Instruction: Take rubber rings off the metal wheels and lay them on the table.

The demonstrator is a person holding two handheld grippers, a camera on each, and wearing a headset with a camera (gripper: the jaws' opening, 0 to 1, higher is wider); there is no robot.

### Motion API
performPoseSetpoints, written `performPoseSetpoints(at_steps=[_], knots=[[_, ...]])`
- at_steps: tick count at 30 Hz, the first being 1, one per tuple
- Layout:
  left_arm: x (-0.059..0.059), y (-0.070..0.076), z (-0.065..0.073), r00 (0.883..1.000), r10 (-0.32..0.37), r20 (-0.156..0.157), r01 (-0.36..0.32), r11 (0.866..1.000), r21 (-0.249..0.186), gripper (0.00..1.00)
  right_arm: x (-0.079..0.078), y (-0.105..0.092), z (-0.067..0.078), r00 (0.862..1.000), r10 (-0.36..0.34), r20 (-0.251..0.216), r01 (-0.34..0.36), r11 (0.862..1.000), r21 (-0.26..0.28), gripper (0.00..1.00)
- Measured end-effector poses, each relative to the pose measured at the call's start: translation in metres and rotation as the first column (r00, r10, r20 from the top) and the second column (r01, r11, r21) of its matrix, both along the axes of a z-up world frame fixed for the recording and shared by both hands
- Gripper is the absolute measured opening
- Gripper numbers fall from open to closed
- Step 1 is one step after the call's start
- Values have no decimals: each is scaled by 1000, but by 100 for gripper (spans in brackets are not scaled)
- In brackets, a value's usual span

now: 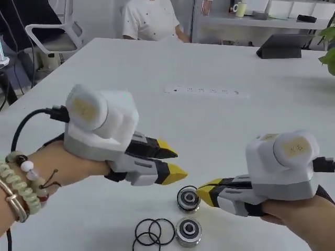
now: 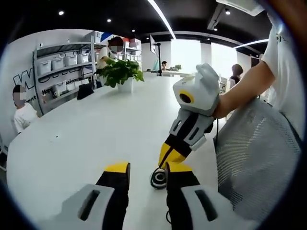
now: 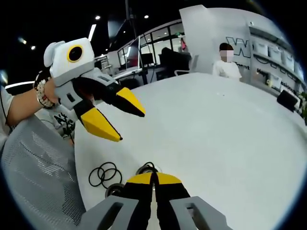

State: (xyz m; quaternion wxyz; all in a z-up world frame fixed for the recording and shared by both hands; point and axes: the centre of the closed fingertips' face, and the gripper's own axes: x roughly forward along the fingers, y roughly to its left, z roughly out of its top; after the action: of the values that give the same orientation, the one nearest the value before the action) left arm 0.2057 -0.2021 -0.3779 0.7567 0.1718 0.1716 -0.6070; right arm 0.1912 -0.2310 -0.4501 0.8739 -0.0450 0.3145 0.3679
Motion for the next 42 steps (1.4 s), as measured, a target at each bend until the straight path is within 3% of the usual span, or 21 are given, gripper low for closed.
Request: performPoseSetpoints(at_steps=[3, 9, 14, 21, 27, 31, 37, 42], knots=[[4, 9, 10, 999, 15, 35, -14, 1000, -5, 34, 1, 0, 2, 1000, 0, 6, 0, 1000, 3, 0], [-4, 30, 28, 999, 12, 43, -11, 1000, -8, 41, 2, 0, 7, 1000, -1, 15, 1, 1000, 16, 0], [-11, 48, 39, 997, 34, 74, -32, 999, -20, 47, 4, -1, 13, 1000, -11, 26, 10, 999, 33, 0], [-28, 73, 37, 994, 71, 87, -70, 997, -13, 52, 8, -3, 26, 998, -45, 41, 42, 995, 85, 0], [-44, 90, 26, 992, 112, 50, -111, 994, -23, 56, 6, 1, 33, 998, -49, 34, 44, 991, 127, 0], [-49, 100, 14, 988, 150, 24, -150, 989, -11, 62, 2, 8, 35, 999, -32, 15, 29, 987, 157, 0], [-61, 111, 4, 986, 166, -11, -166, 986, -13, 66, -9, 24, 37, 1000, 27, -9, -25, 982, 188, 0], [-64, 118, -3, 981, 192, -34, -193, 981, -10, 67, -17, 34, 37, 997, 71, -26, -65, 978, 196, 0]])
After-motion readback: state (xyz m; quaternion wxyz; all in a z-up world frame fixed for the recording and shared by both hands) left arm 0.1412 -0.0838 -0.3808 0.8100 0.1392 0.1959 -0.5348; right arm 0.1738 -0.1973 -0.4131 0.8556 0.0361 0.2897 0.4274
